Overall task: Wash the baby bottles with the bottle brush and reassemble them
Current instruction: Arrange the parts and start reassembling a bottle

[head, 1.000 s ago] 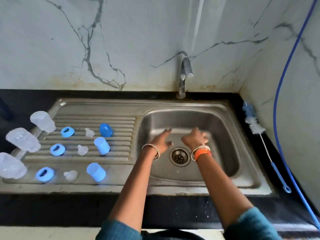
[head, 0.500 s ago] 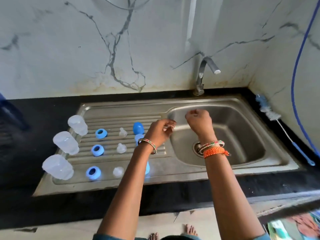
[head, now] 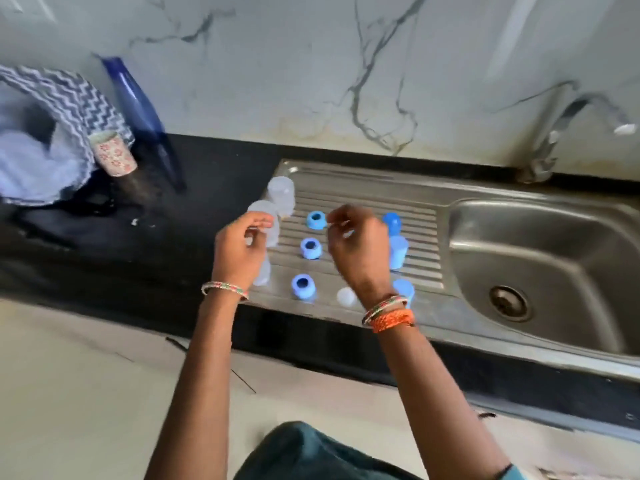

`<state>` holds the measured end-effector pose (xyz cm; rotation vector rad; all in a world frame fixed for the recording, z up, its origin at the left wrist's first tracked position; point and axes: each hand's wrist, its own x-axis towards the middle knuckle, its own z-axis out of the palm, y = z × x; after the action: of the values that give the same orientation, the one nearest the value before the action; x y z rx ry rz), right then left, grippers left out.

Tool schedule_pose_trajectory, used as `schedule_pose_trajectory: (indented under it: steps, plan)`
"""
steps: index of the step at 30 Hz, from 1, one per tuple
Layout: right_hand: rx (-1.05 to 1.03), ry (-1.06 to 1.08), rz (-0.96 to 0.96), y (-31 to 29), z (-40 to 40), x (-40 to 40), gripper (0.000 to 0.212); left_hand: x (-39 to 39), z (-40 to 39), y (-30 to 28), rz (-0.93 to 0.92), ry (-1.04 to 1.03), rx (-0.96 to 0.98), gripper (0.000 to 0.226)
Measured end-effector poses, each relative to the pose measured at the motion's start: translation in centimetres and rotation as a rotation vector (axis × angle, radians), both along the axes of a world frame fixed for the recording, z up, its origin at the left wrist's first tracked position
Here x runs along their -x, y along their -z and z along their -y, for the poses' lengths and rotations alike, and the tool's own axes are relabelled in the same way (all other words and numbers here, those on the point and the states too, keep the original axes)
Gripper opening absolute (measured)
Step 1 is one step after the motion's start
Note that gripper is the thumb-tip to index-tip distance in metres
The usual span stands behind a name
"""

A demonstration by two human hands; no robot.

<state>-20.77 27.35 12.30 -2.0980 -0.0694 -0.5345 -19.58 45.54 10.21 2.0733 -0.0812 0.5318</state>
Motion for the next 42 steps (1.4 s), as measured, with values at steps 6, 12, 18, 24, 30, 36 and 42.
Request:
schedule_pose_trajectory:
  steps: [6, 12, 18, 24, 30, 36, 42]
  plan:
    - [0.441, -0.048, -0.314, 2.4, -12.7, -1.7, 0.071, -2.0, -8.8, 0.4, -0.153, -0.069, 0.036, 0.031]
    - [0.401, -0.013, -0.413, 2.8, -14.4, -1.8, 0.068, -3.6, -8.9, -1.4, -0.166, 0.137, 0.080, 0.021]
    - [-0.146, 0.082, -0.342, -8.4, 0.2, -0.7, 0.044, -5.7, 2.4, -5.0, -0.220, 0.454, 0.362, 0.029]
    - [-0.840, 0.085, -0.352, -7.8, 21.2, 0.9, 0.036, -5.9, 21.3, -5.2, -0.511, 0.759, 0.402, 0.031]
    - [0.004, 0.748, -0.586, 2.2, 30.8, 1.3, 0.062, -3.8, 31.2, -1.7, -0.628, 0.763, 0.215, 0.028]
    - [-0.730, 0.206, -0.701, 1.2, 34.1, 1.0, 0.054, -3.0, 32.9, -1.8, -0.767, 0.704, 0.409, 0.024]
    - [-0.523, 0.371, -0.576, 1.9, 35.8, 0.9, 0.070, -1.8, 31.6, -1.1, -0.744, 0.604, 0.323, 0.023]
